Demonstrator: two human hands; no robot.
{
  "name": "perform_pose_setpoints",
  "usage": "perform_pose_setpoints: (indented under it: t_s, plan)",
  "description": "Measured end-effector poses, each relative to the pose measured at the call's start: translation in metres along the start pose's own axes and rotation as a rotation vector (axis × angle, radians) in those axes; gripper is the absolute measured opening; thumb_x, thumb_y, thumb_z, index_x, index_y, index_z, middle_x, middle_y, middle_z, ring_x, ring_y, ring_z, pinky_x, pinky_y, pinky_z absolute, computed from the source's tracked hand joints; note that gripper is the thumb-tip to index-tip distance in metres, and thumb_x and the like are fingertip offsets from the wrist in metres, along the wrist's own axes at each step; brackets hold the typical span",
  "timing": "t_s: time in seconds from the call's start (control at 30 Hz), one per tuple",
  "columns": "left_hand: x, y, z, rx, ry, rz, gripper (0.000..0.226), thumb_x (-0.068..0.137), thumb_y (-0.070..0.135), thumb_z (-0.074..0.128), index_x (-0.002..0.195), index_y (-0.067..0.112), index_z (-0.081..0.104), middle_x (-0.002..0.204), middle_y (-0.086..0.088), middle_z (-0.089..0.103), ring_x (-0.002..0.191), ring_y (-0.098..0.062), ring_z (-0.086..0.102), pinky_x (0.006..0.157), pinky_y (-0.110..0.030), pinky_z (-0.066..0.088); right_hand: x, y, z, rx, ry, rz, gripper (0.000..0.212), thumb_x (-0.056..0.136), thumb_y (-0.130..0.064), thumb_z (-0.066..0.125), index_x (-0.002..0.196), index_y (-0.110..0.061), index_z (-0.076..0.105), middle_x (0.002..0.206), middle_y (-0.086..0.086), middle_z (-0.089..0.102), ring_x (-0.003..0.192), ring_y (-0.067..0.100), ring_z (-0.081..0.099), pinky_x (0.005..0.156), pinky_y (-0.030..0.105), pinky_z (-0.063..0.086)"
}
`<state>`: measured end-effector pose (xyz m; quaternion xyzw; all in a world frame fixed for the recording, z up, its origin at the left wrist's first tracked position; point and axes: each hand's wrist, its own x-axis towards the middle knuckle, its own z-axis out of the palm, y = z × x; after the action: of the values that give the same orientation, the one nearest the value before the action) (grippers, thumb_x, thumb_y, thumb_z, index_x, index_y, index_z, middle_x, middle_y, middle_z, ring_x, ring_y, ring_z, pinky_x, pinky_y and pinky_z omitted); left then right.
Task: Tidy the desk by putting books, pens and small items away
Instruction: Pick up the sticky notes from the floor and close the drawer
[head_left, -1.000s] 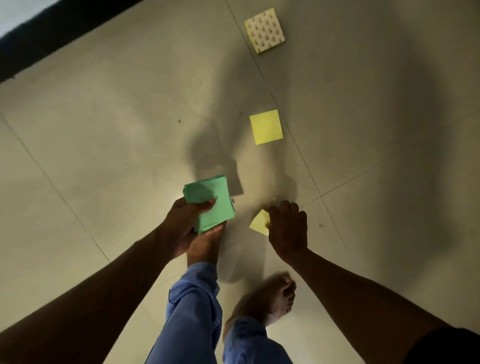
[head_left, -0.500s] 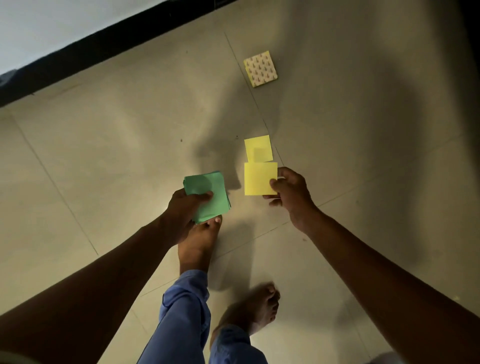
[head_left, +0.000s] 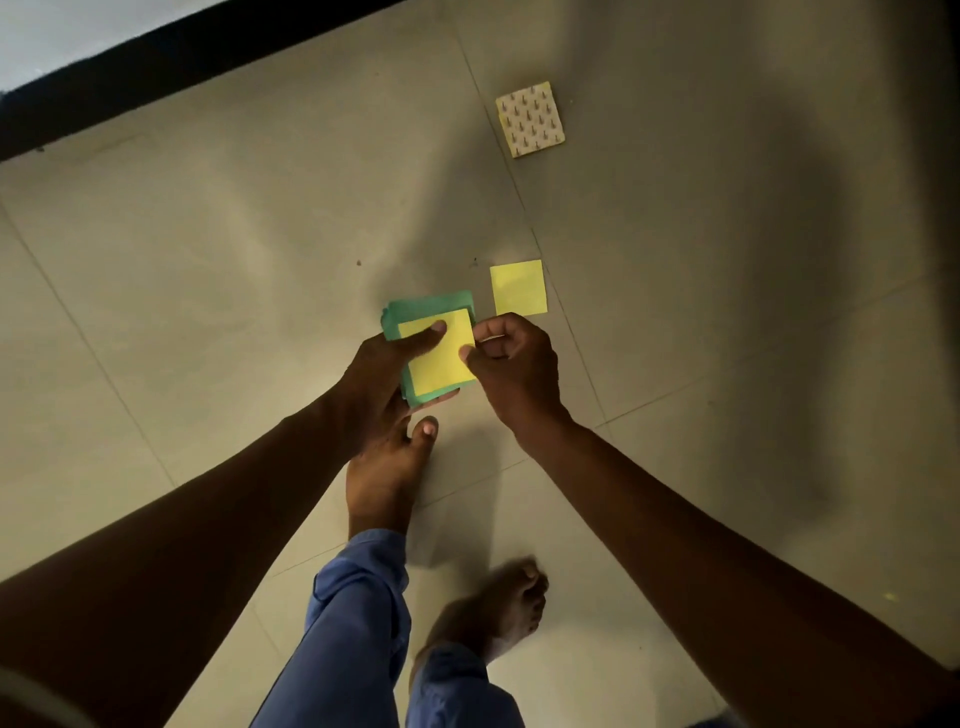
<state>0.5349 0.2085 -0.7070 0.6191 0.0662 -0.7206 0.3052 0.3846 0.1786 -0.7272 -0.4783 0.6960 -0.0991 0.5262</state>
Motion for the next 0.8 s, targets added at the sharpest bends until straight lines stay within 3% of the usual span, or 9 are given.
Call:
perform_pose_setpoints:
  t_s: [0.13,0.27,0.37,0.43,0.5,0.63,0.8]
  plan:
    - [0.012,-0.017,-0.01,-0.059,-0.008,0.038,0.027,0.099,0.011,0.064,0.127,0.012,0.064,0.131,-0.019,0.068,0.107,-0.03,0.071,0.077,-0.039,0.064,-0.003,0.001,0.012,-0.059,0.026,-0.104,0.017,0.087,-0.023,0.081,0.098,-0.015,0.07,0.092,-0.007,0.072,0.077,-0.001,0.065,0.069,0.012,0.054]
    - [0.02,-0.017,-0.02,-0.085,0.034,0.036,0.037,0.099,0.011,0.064,0.136,0.008,0.06,0.134,-0.019,0.066,0.12,-0.038,0.066,0.085,-0.047,0.063,0.018,0.01,0.013,-0.146,0.145,-0.089,0.015,0.096,-0.03,0.069,0.098,-0.015,0.069,0.098,-0.003,0.074,0.086,0.011,0.068,0.072,0.027,0.055]
    - [0.023,-0.019,-0.029,-0.08,0.043,0.012,0.04,0.099,0.012,0.065,0.138,0.006,0.059,0.135,-0.021,0.065,0.122,-0.042,0.064,0.074,-0.041,0.065,0.057,0.025,0.005,-0.4,0.162,-0.12,0.014,0.094,-0.023,0.069,0.107,-0.018,0.068,0.107,0.003,0.071,0.096,0.021,0.068,0.074,0.026,0.045]
    - [0.024,-0.018,-0.034,-0.058,0.043,0.008,0.04,0.099,0.012,0.065,0.138,0.007,0.059,0.134,-0.02,0.065,0.122,-0.042,0.064,0.072,-0.039,0.064,0.085,0.03,-0.003,-0.563,0.131,-0.178,0.026,0.092,-0.02,0.07,0.117,-0.018,0.065,0.117,0.009,0.064,0.105,0.029,0.063,0.078,0.032,0.049]
    - [0.026,-0.018,-0.041,-0.053,0.048,0.002,0.039,0.099,0.012,0.064,0.137,0.008,0.059,0.133,-0.019,0.067,0.122,-0.039,0.065,0.081,-0.042,0.064,0.109,0.034,-0.01,-0.72,0.078,-0.278,0.038,0.09,-0.016,0.072,0.127,-0.018,0.061,0.125,0.013,0.056,0.111,0.034,0.058,0.08,0.038,0.051]
    - [0.031,-0.02,-0.051,-0.029,0.063,-0.017,0.036,0.097,0.017,0.068,0.132,0.013,0.063,0.131,-0.017,0.069,0.124,-0.037,0.064,0.108,-0.056,0.048,0.141,0.036,-0.02,-1.021,0.001,-0.424,0.055,0.083,-0.015,0.077,0.133,-0.016,0.055,0.13,0.016,0.05,0.115,0.036,0.052,0.081,0.043,0.052]
    - [0.032,-0.032,-0.059,-0.049,0.032,-0.012,0.034,0.095,0.014,0.067,0.13,0.014,0.065,0.126,-0.011,0.073,0.12,-0.031,0.067,0.105,-0.046,0.052,0.156,0.029,-0.029,-1.244,-0.04,-0.514,0.061,0.076,-0.026,0.084,0.127,-0.015,0.053,0.123,0.011,0.055,0.109,0.036,0.055,0.076,0.043,0.047]
